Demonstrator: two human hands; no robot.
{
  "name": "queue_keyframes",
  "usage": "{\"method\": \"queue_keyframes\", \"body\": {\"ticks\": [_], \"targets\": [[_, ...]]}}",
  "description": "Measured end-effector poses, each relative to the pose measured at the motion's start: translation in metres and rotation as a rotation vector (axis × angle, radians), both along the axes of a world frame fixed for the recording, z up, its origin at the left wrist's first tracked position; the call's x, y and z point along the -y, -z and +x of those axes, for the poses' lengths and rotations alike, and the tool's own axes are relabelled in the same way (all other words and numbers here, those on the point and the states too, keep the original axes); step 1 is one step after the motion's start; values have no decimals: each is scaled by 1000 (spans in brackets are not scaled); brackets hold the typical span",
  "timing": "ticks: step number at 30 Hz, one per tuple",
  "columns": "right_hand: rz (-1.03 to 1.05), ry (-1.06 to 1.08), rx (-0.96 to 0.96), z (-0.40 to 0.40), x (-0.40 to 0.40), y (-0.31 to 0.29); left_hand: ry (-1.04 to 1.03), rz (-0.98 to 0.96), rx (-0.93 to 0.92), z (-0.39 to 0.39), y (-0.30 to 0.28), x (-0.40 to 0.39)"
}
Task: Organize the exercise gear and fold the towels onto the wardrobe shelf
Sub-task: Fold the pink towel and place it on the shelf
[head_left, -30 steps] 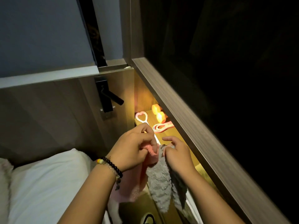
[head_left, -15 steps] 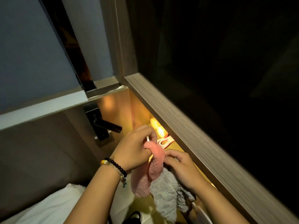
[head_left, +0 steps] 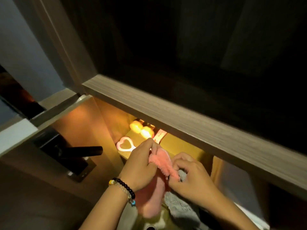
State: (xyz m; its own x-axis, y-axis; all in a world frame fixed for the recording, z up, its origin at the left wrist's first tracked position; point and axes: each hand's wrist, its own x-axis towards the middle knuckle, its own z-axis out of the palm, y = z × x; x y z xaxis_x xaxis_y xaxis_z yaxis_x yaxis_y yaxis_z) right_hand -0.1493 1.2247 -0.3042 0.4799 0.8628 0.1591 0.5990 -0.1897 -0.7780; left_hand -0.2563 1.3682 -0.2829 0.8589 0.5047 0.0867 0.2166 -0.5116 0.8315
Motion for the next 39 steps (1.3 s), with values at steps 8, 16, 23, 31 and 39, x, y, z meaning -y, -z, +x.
{"method": "queue_keyframes", "body": {"ticks": [8, 16, 23, 31, 39], "targets": [[143, 286, 18, -38, 50, 102, -97, -237, 354, -11, 118, 59], [415, 593, -27, -126, 100, 150, 91, 356, 363, -61, 175, 75], [219, 667, -37, -133, 115, 133, 35, -334, 127, -103, 178, 78], [245, 753, 6, -73, 75, 89, -145, -660, 201, -114, 162, 53], [340, 1011, 153, 14, -12, 73, -93, -725, 169, -97, 158, 32]]}}
